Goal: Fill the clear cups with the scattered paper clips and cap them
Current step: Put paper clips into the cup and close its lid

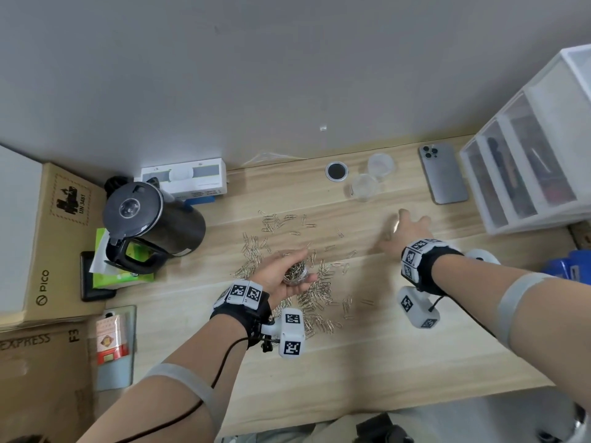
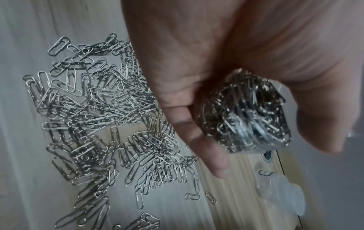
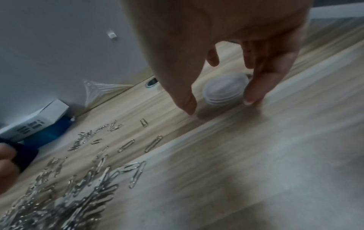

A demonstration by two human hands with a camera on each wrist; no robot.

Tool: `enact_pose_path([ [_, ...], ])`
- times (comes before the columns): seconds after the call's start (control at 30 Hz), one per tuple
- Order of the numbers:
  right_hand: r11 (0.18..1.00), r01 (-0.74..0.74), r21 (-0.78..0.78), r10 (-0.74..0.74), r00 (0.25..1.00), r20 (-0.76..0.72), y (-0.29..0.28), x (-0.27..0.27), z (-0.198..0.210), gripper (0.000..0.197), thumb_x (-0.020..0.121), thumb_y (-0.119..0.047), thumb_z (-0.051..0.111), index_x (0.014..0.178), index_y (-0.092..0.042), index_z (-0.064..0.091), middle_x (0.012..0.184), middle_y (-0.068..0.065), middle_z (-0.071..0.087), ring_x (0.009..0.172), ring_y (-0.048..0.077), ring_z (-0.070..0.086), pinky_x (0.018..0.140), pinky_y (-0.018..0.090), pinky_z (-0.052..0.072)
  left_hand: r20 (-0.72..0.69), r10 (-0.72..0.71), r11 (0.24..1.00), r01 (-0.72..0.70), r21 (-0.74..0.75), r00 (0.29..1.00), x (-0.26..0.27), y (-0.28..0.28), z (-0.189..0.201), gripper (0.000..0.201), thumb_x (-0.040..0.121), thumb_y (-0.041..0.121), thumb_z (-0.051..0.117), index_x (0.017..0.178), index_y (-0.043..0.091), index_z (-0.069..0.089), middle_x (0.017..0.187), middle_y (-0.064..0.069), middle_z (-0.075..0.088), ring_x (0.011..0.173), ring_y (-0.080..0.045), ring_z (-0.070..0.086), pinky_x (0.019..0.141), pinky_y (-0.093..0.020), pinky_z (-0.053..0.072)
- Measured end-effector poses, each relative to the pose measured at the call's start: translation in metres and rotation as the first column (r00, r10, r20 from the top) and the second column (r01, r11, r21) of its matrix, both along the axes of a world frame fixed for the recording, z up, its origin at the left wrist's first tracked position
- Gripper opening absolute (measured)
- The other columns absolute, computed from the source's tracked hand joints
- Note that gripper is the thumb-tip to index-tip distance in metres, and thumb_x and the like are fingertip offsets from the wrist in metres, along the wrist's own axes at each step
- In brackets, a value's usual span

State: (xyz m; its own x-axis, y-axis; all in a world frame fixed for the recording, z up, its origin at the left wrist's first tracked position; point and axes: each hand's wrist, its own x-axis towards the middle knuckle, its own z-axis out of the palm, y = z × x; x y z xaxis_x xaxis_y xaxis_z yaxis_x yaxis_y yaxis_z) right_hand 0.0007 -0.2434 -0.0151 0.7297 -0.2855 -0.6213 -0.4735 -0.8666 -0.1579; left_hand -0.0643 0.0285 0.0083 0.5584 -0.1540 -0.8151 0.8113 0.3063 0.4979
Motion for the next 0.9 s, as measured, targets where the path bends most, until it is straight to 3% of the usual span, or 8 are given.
enact_pose_path([
  [0.17,0.995,-0.082,-0.053,0.082,0.997,-0.001,0.0,0.005,-0.007,0.041,0.089,-0.026,0.052,0.128,-0.017,0.042,0.111,0.013,0.033,0.067,0.03,0.05,0.068,0.039,0.047,0.022,-0.048,0.999,0.048,-0.012,0.999,0.0,0.004,0.0,0.07,0.071,0.021,0.085,0.13,-0.005,0.057,0.108,-0.019,0.072,0.081,-0.032,0.072,0.055,-0.031,0.06],
  [0.27,0.981,-0.113,0.155,0.105,0.993,0.055,0.014,0.003,-0.002,0.055,0.081,-0.045,0.063,0.127,-0.02,0.044,0.111,0.01,0.043,0.083,0.033,0.055,0.079,0.038,0.05,0.023,-0.048,0.999,0.049,-0.024,0.999,0.001,0.003,0.003,0.071,0.07,0.019,0.087,0.129,-0.006,0.056,0.109,-0.021,0.071,0.084,-0.034,0.072,0.056,-0.032,0.06],
  [0.37,0.765,-0.087,0.638,0.058,0.996,0.065,0.04,-0.001,0.017,0.053,0.076,-0.033,0.073,0.124,-0.027,0.052,0.113,0.01,0.057,0.087,0.034,0.067,0.084,0.044,0.057,0.046,-0.056,0.998,0.057,-0.032,0.997,0.001,0.001,0.008,0.055,0.07,0.017,0.085,0.118,0.001,0.063,0.106,-0.021,0.072,0.085,-0.034,0.07,0.058,-0.032,0.061],
  [0.43,0.625,-0.152,0.766,0.151,0.986,0.072,0.057,-0.002,0.03,0.05,0.075,-0.023,0.074,0.121,-0.027,0.056,0.112,0.008,0.057,0.085,0.028,0.069,0.078,0.04,0.059,0.063,-0.074,0.996,0.076,-0.035,0.995,0.001,0.0,0.011,0.055,0.071,0.017,0.085,0.119,0.003,0.063,0.107,-0.025,0.072,0.084,-0.034,0.07,0.059,-0.031,0.06],
  [0.5,0.552,-0.24,0.798,0.266,0.958,0.104,0.073,-0.004,0.041,0.052,0.074,-0.015,0.075,0.122,-0.025,0.056,0.111,0.004,0.055,0.079,0.019,0.065,0.064,0.027,0.055,0.065,-0.086,0.996,0.087,-0.021,0.994,0.002,-0.002,0.012,0.064,0.07,0.023,0.087,0.124,0.004,0.061,0.11,-0.028,0.07,0.084,-0.034,0.07,0.059,-0.031,0.059],
  [0.57,0.532,-0.304,0.79,0.327,0.935,0.14,0.084,-0.007,0.048,0.054,0.074,-0.008,0.074,0.122,-0.025,0.057,0.107,-0.002,0.056,0.077,0.018,0.063,0.059,0.03,0.054,0.064,-0.1,0.995,0.101,-0.008,0.993,0.003,-0.004,0.013,0.062,0.07,0.03,0.085,0.123,0.005,0.063,0.105,-0.024,0.072,0.084,-0.033,0.07,0.06,-0.032,0.059],
  [0.7,0.552,-0.37,0.747,0.372,0.911,0.176,0.094,-0.007,0.057,0.051,0.074,-0.011,0.073,0.118,-0.031,0.058,0.105,-0.002,0.063,0.087,0.025,0.069,0.071,0.045,0.06,0.034,-0.073,0.997,0.074,-0.034,0.997,0.002,-0.004,0.011,0.059,0.077,0.037,0.077,0.124,0.007,0.062,0.103,-0.021,0.07,0.084,-0.032,0.07,0.064,-0.034,0.059],
  [0.9,0.591,-0.43,0.682,0.467,0.872,0.145,0.106,-0.012,0.063,0.072,0.068,-0.019,0.071,0.135,-0.032,0.048,0.126,0.007,0.06,0.109,0.022,0.063,0.097,0.042,0.051,-0.058,0.015,0.993,-0.022,-0.114,0.998,0.003,0.001,0.012,0.057,0.098,0.052,0.038,0.123,0.004,0.057,0.099,-0.022,0.067,0.079,-0.036,0.066,0.063,-0.036,0.057],
])
